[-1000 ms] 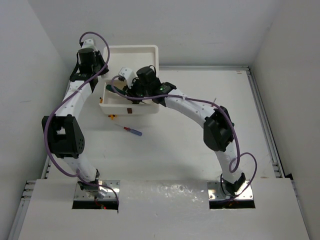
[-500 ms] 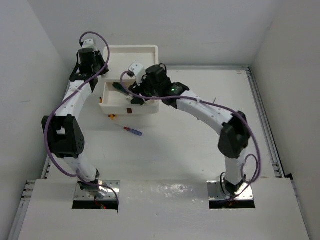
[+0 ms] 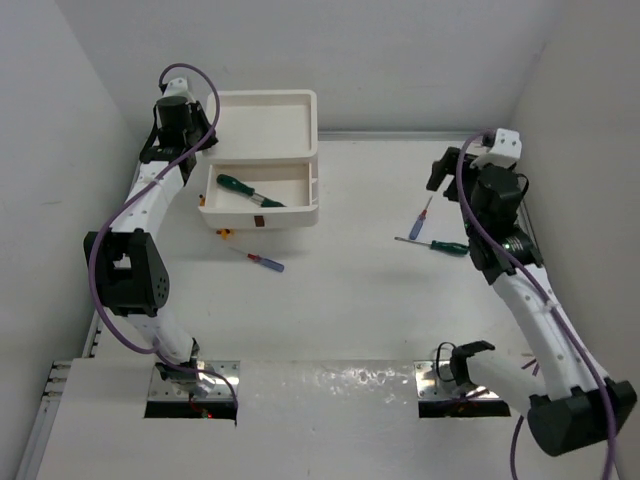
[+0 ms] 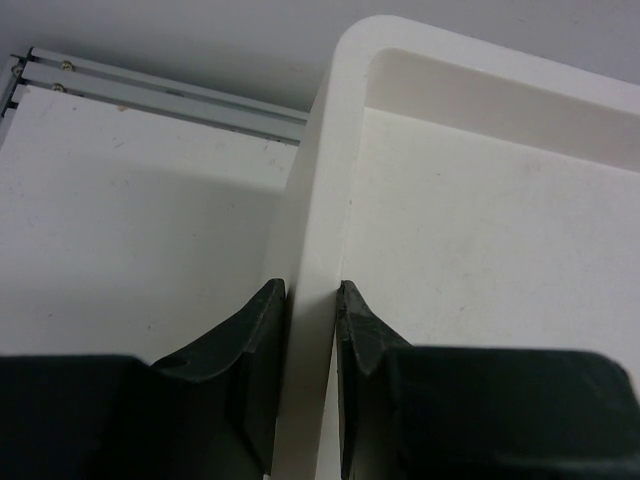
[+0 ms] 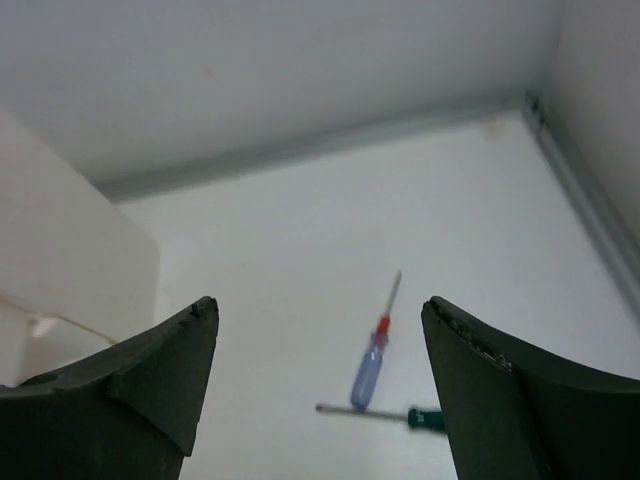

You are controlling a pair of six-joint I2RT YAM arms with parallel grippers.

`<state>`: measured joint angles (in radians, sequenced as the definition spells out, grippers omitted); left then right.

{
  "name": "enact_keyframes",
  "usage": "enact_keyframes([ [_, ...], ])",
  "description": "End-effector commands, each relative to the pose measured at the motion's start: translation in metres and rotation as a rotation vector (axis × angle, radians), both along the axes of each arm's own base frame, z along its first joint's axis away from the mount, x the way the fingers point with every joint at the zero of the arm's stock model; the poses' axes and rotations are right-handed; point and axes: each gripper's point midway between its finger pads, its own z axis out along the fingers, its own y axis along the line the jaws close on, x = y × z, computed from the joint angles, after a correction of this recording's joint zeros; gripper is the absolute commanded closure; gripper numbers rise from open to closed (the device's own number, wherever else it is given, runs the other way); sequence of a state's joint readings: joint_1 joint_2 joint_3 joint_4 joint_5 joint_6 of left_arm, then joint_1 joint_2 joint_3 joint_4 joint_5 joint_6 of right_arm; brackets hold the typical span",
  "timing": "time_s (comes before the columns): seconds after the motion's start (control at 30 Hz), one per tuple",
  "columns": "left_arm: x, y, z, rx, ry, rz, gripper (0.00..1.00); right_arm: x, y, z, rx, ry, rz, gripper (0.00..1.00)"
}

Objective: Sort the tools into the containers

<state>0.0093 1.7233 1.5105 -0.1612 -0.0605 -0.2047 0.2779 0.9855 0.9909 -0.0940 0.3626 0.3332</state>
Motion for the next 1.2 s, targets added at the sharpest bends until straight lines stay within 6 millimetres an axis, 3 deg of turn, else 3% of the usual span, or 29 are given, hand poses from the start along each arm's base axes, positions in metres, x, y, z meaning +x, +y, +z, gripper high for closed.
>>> enact_keyframes([
  [0.0, 0.011, 0.012, 0.002, -0.033, -0.041, 0.06, 1.0, 0.017, -0.035, -0.127, 0.219, 0.29, -0.115, 0.19],
  [0.07, 0.009, 0.012, 0.002, -0.028, -0.037, 0.058, 1.0, 0.026, -0.051, -0.161, 0.333, 0.369, -0.162, 0.2],
  [0.1, 0.008, 0.012, 0.002, -0.026, -0.035, 0.057, 1.0, 0.031, -0.072, -0.192, 0.438, 0.455, -0.251, 0.21],
  [0.13, 0.006, 0.012, 0.001, -0.018, -0.033, 0.052, 1.0, 0.025, -0.08, -0.213, 0.47, 0.534, -0.307, 0.21],
  [0.2, 0.004, 0.013, 0.004, -0.009, -0.044, 0.054, 1.0, 0.021, -0.095, -0.238, 0.521, 0.59, -0.422, 0.21],
  [0.3, 0.001, 0.015, 0.004, 0.007, -0.051, 0.058, 1.0, 0.01, -0.101, -0.276, 0.569, 0.629, -0.53, 0.22],
  [0.7, -0.001, 0.015, 0.012, 0.033, -0.065, 0.039, 1.0, -0.011, -0.105, -0.336, 0.65, 0.716, -0.703, 0.25],
  [0.77, -0.002, 0.014, 0.012, 0.032, -0.065, 0.038, 1.0, -0.011, -0.106, -0.341, 0.656, 0.719, -0.713, 0.33],
  [0.83, -0.003, 0.014, 0.013, 0.032, -0.064, 0.038, 1.0, -0.012, -0.105, -0.349, 0.659, 0.74, -0.712, 0.49],
  [0.87, -0.003, 0.014, 0.014, 0.032, -0.065, 0.038, 1.0, -0.015, -0.102, -0.353, 0.666, 0.759, -0.688, 0.59],
  [0.9, -0.004, 0.015, 0.014, 0.035, -0.066, 0.037, 1.0, -0.016, -0.102, -0.354, 0.67, 0.76, -0.685, 0.79],
  [0.97, -0.005, 0.015, 0.015, 0.037, -0.068, 0.036, 1.0, -0.019, -0.104, -0.353, 0.68, 0.732, -0.696, 0.92],
  [1.07, -0.005, 0.015, 0.019, 0.038, -0.078, 0.036, 1.0, -0.037, -0.115, -0.351, 0.639, 0.692, -0.758, 1.0],
  [1.17, -0.005, 0.014, 0.021, 0.036, -0.081, 0.03, 1.0, -0.037, -0.12, -0.339, 0.591, 0.667, -0.731, 1.0],
])
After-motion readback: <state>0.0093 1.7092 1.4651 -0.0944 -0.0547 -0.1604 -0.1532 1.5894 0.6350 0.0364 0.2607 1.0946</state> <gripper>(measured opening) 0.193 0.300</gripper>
